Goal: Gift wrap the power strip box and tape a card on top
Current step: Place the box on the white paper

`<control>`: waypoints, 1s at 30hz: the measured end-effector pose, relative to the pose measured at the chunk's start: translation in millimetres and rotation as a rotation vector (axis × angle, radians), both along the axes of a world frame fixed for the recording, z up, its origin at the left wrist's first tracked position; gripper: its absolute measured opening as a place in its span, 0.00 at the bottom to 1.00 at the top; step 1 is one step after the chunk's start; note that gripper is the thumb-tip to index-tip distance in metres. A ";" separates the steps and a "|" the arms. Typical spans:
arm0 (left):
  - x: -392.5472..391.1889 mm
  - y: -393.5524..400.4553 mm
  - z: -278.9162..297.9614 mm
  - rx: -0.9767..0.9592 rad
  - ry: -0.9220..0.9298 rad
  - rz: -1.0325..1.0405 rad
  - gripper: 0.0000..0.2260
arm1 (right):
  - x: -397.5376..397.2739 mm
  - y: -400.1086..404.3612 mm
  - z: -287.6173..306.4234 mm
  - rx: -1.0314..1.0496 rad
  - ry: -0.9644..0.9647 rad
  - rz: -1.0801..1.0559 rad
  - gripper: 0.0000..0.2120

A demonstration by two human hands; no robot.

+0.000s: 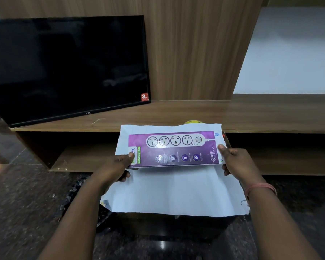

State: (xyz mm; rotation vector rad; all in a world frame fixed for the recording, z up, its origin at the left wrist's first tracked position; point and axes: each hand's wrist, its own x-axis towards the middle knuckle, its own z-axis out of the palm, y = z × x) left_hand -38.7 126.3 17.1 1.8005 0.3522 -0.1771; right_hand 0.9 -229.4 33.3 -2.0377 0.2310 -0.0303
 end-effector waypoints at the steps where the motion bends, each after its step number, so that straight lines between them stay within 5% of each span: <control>1: -0.3 -1.0 -0.4 0.002 -0.005 -0.002 0.18 | 0.6 -0.9 -0.6 0.017 0.007 0.001 0.26; 16: -8.9 1.1 4.9 -0.101 -0.030 0.013 0.16 | -7.2 -10.9 -6.3 0.162 0.064 0.063 0.17; 24: -3.6 3.3 -2.3 -0.171 -0.046 0.091 0.15 | -12.7 0.2 4.4 0.318 0.127 0.037 0.28; 30: -6.8 -6.3 13.5 -0.615 -0.155 0.189 0.16 | -16.6 3.9 10.1 0.621 0.070 0.090 0.25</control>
